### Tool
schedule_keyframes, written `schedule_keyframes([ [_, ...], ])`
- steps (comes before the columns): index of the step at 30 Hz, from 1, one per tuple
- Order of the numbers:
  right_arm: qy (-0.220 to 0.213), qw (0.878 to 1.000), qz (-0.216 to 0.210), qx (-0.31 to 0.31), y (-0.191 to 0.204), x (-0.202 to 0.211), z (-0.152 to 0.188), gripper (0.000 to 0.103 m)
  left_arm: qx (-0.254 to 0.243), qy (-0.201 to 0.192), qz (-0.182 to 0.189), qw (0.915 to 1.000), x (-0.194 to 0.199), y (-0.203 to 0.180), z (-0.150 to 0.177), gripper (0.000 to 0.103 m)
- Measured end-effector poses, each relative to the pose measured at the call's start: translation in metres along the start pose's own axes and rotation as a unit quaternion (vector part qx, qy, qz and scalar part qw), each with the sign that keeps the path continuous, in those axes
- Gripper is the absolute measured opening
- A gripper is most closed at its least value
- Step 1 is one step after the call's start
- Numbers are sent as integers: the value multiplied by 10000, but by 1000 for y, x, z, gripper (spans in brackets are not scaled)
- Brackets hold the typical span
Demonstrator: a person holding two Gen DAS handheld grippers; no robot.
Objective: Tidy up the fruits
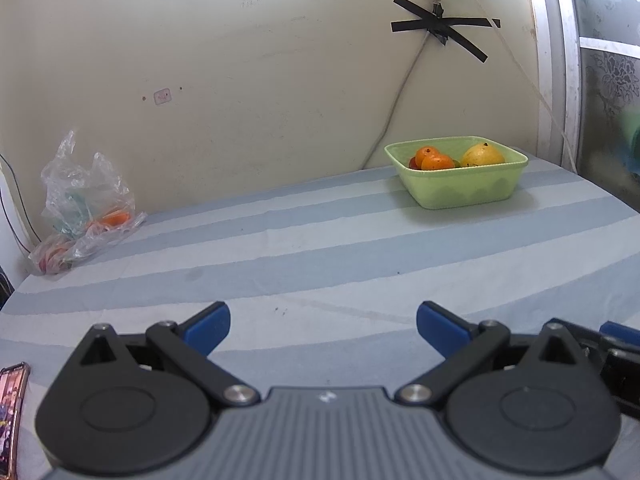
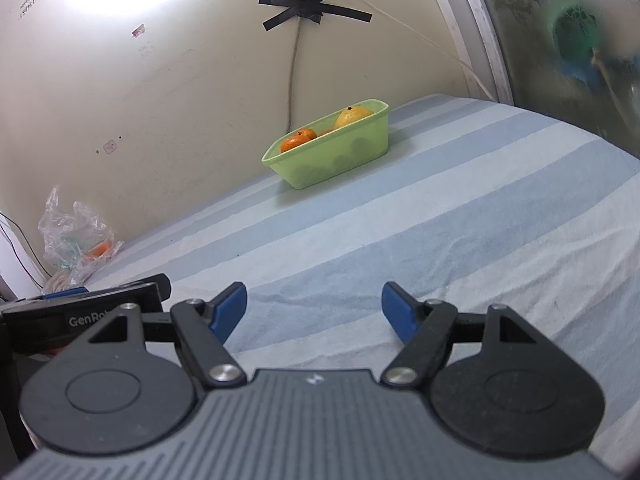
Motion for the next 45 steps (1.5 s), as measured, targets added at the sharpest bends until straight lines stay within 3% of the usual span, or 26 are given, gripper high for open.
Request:
schedule_keyframes([
  [45,-7,10000,-5,-2,-1,1,-1,77,-173,148,190,9996,1,-4,6,103],
])
Point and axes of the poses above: each gripper's, at about its wrist camera, not at the fingertips, and x roughly against the way its jaws point, y to its left, z to its underside, the point moved 5 cm from there along -x, roughly the way its jaws point, and after that the axes turned 9 degrees about x, right-handed, at the moved point
